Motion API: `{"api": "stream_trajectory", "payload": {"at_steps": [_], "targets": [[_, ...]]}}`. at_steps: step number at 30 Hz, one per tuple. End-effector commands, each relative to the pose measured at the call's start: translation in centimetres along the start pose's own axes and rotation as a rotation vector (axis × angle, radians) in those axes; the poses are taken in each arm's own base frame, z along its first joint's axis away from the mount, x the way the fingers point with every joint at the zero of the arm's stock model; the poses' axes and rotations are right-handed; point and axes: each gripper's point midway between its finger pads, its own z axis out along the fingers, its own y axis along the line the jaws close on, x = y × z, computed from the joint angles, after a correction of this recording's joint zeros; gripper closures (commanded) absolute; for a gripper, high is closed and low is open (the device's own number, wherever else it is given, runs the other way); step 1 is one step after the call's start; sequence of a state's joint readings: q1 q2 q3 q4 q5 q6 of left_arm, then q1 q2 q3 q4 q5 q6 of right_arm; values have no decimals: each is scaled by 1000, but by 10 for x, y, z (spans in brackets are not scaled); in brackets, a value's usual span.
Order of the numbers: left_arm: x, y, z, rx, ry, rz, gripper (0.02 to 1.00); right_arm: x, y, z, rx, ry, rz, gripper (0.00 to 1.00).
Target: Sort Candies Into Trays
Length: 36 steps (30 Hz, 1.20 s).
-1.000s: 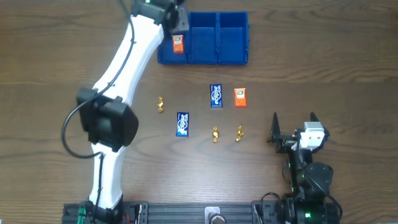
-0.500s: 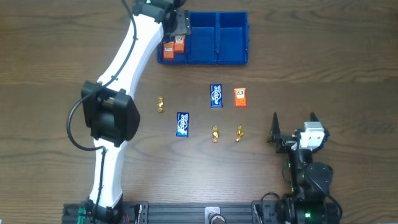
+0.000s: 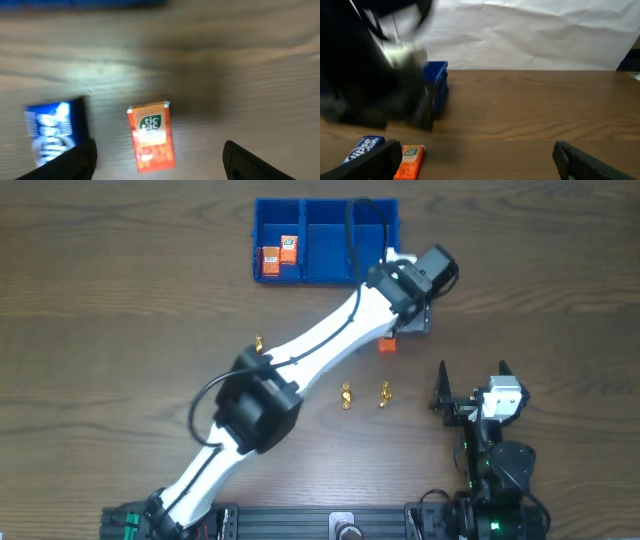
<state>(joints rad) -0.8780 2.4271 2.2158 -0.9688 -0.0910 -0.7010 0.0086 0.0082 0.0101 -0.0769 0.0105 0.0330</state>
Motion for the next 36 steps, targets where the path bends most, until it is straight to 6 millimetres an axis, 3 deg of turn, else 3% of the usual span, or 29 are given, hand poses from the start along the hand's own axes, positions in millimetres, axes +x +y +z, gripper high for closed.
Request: {"api": "stream_trajectory", "payload": {"at_steps": [1, 5, 7, 10, 15, 18, 20, 23, 26, 28, 31, 36], "targets": [[29, 5, 41, -45, 97, -55, 218, 1, 0, 0, 0, 3, -11, 3], [36, 7, 58, -56, 122, -61, 253, 1, 0, 0, 0, 3, -11, 3], [41, 8, 65, -58, 138, -61, 369, 1, 0, 0, 0, 3, -11, 3], [42, 9, 67, -64, 143, -64, 636, 1, 0, 0, 0, 3, -11, 3], [35, 10, 61, -56, 126, -71, 713, 1, 0, 0, 0, 3, -11, 3], [3, 11, 21, -43, 15, -66, 713, 1, 0, 0, 0, 3, -11, 3], [-44, 25, -42, -25, -140, -66, 700, 1, 0, 0, 0, 3, -11, 3], [-102, 76, -126, -2, -300, -124, 704, 1, 0, 0, 0, 3, -11, 3], [-140, 139, -163, -15, -372, -189, 706, 1, 0, 0, 0, 3, -11, 3], [-155, 177, -163, -33, -371, -217, 709, 1, 0, 0, 0, 3, -11, 3], [-166, 220, -134, -70, -314, -204, 720, 1, 0, 0, 0, 3, -11, 3], [-165, 240, -68, -73, -204, -125, 704, 1, 0, 0, 0, 3, -11, 3]]}}
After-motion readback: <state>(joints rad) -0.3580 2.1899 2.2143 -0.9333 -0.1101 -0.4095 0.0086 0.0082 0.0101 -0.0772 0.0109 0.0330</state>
